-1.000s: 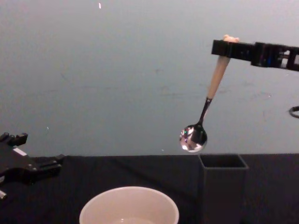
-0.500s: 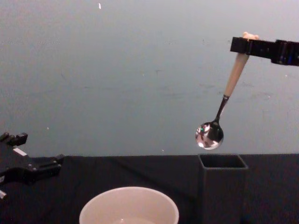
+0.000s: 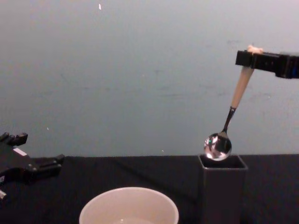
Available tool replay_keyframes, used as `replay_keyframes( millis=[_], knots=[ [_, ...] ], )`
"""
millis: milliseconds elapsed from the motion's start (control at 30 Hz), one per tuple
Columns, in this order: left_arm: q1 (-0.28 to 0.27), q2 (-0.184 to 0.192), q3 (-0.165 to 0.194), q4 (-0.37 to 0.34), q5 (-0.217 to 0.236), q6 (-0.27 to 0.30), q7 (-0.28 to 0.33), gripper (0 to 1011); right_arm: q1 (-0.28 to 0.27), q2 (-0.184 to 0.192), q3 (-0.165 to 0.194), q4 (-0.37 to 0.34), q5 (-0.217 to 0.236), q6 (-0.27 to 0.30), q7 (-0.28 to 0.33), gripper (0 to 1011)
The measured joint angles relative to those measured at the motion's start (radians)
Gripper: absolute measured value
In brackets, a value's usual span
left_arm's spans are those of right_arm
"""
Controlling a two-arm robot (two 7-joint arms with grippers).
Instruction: Pick up the stirring spoon with one hand, stir inside the cup, then place it back in its original position.
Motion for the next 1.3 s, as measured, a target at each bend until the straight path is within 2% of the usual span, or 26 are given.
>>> replay_keyframes(
  millis=[700,1300],
  knots=[
    [0.0,0.0,0.0,0.0,0.0,0.0,0.0,1002,0.022,-0.022,-0.056,0.053,-0.101,0.024,-0.004,216],
    [0.0,0.0,0.0,0.0,0.0,0.0,0.0,1001,0.039,-0.038,-0.107,0.098,-0.192,0.057,0.016,216]
  ],
)
